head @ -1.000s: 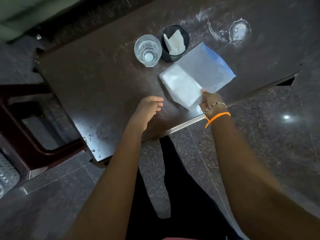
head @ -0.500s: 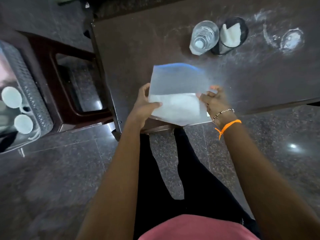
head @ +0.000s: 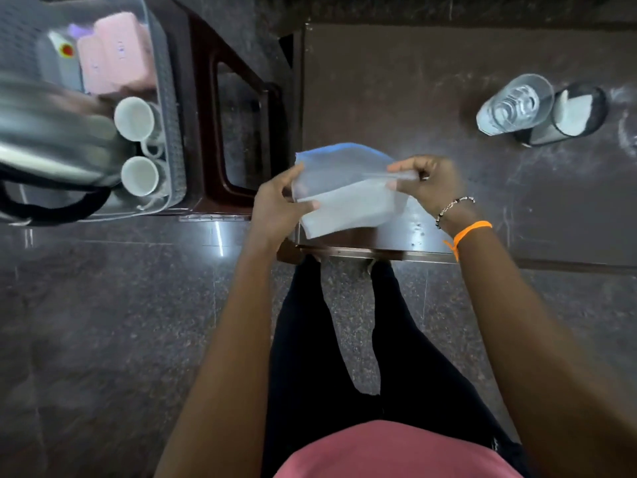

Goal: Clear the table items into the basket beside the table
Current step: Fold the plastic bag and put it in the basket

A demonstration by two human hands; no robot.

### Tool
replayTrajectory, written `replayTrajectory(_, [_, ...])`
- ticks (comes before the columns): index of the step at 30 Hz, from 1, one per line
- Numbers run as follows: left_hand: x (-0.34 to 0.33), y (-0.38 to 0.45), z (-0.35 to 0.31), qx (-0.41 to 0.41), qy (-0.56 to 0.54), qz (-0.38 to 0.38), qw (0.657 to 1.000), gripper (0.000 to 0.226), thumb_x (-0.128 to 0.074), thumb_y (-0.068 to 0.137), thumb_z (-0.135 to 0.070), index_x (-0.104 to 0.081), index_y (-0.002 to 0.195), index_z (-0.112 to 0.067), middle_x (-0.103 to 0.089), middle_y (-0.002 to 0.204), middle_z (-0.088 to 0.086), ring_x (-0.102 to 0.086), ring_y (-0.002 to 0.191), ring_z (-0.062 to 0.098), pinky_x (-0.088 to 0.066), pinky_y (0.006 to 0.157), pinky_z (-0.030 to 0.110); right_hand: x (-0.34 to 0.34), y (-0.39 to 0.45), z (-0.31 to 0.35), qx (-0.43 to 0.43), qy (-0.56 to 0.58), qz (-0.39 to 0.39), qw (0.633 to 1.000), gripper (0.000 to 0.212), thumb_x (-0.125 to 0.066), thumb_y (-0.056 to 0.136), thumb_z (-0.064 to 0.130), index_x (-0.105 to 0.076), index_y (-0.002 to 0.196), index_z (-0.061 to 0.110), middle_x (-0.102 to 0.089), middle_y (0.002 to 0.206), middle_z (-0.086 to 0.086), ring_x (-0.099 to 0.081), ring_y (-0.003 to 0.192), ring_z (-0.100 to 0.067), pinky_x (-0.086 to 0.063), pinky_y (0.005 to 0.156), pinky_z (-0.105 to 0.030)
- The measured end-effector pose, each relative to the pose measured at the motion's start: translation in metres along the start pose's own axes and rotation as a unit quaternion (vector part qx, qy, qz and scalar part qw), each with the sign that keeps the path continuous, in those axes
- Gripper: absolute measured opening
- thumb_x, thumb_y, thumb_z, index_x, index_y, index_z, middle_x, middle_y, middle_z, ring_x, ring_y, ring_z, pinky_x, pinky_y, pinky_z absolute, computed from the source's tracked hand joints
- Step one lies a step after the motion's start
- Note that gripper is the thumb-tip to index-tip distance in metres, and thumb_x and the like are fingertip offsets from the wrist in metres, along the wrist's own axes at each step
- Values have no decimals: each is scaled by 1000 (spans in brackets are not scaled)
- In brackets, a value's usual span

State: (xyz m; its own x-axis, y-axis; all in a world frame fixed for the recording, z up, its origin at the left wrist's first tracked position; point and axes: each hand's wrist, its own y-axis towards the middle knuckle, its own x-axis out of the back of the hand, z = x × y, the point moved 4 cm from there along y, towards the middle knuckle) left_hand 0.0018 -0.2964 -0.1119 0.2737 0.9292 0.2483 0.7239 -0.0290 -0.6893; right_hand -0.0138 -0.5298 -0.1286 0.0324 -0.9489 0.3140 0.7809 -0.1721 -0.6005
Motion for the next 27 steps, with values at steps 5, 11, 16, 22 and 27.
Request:
replayTrajectory(5, [55, -3, 4, -32, 65, -101, 992, 12, -72, 79, -20, -63, 86, -18, -59, 108, 5, -62, 91, 16, -56, 81, 38, -36, 10, 40, -1, 14, 17, 1000, 12, -69, 81, 10, -62, 73, 14, -57, 76, 1, -51, 63, -1, -38, 52, -5])
replayTrajectory(11, [98, -1, 13, 52, -223, 2, 973, 24, -47, 96, -31, -45, 116, -20, -61, 117, 4, -63, 104, 21, -58, 81, 46, -99, 18, 87, 32, -19, -60, 998, 39, -47, 93, 11, -37, 57, 19, -33, 55, 8, -33, 45, 1, -27, 44, -9])
replayTrajectory(16, [145, 8, 7, -12, -169, -60, 984, 48, -66, 83, -6, -34, 117, -17, -55, 106, -10, -58, 97, 4, -58, 76, 25, -138, 20, 112, 16, 48, -17, 999, 14, -50, 91, 3, -50, 103, 11, -50, 73, 3, -49, 56, 5, -41, 48, -1])
replayTrajectory(22, [188, 29, -11, 3, -493, -65, 868, 27, -41, 98, -26, -45, 123, -15, -70, 99, 0, -70, 88, 16, -60, 70, 30, -165, 35, 149, 29, 140, 3, 990, 31, -50, 86, -12, -41, 87, 18, -55, 73, 3, -52, 62, -6, -46, 45, -19])
replayTrajectory(27, [214, 41, -19, 4, -400, -100, 911, 21, -38, 98, -20, -48, 115, -12, -62, 92, 3, -63, 81, 17, -51, 85, 28, -202, 68, 204, 36, 239, -63, 968, 33, -50, 87, -10, -54, 71, 20, -56, 63, 7, -50, 54, 2, -47, 49, -15])
